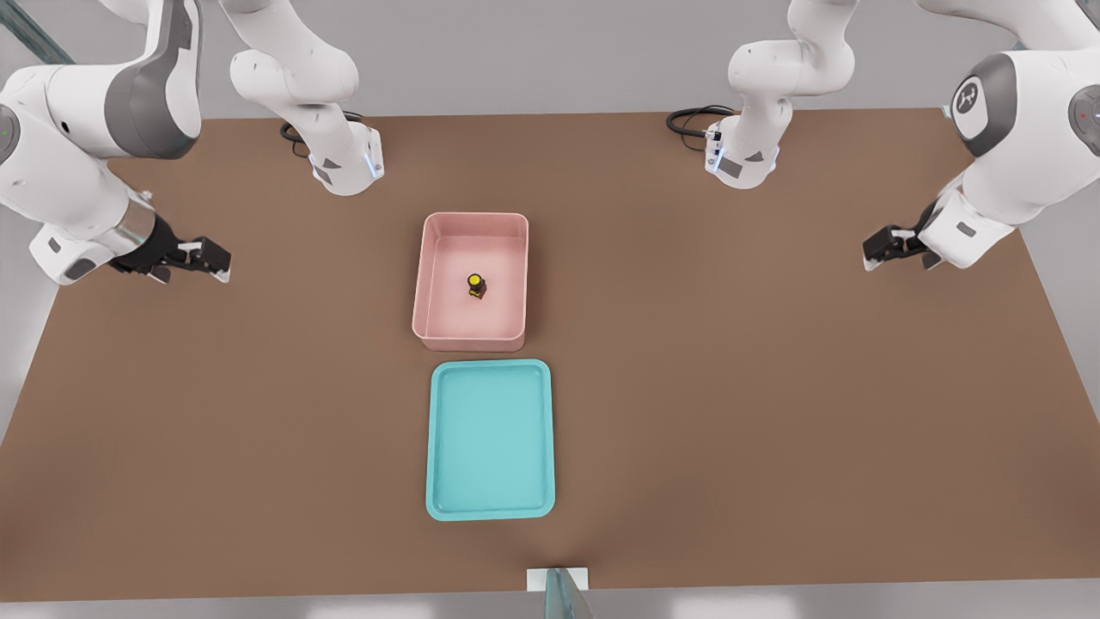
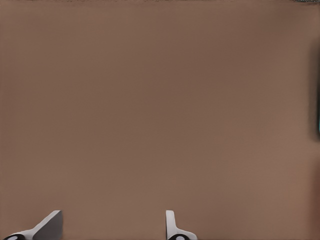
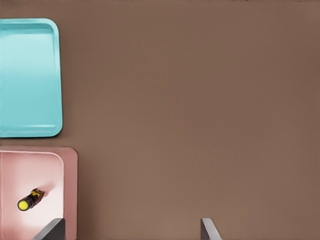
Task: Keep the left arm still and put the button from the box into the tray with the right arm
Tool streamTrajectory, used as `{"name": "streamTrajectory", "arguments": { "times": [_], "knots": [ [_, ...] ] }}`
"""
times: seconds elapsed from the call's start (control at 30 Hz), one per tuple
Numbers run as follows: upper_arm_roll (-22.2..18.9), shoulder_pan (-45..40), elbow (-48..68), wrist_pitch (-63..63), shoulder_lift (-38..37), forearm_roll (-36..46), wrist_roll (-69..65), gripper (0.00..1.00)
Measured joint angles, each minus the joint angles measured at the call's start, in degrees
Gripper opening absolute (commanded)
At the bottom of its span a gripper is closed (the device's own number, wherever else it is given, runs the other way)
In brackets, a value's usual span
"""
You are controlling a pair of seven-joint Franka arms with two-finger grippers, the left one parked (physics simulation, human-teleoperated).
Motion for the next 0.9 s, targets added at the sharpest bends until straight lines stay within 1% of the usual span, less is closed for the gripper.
{"name": "streamTrajectory", "arguments": {
  "times": [0.03,0.13,0.23,0.3,0.4,0.47,0.53,0.67,0.77,0.9],
  "knots": [
    [0.08,1.41,2.66,-0.38,3.83,-0.15,-0.10,1.00],
    [0.63,11.82,5.10,-1.05,8.49,-0.03,-0.31,1.00],
    [2.82,20.77,4.83,-0.17,12.91,0.54,2.33,1.00],
    [6.25,23.79,-0.81,2.39,13.79,0.73,6.49,1.00],
    [8.94,24.59,-12.17,9.74,13.89,0.65,14.51,1.00],
    [10.25,24.60,-20.05,15.45,11.77,0.51,20.23,1.00],
    [10.84,24.64,-24.97,20.97,10.64,0.43,25.85,1.00],
    [13.15,24.93,-29.07,29.97,11.10,-2.67,36.65,1.00],
    [13.76,25.79,-31.06,35.15,12.56,-5.17,43.78,1.00],
    [14.27,26.16,-38.07,43.19,12.86,-8.24,52.02,1.00]
  ]
}}
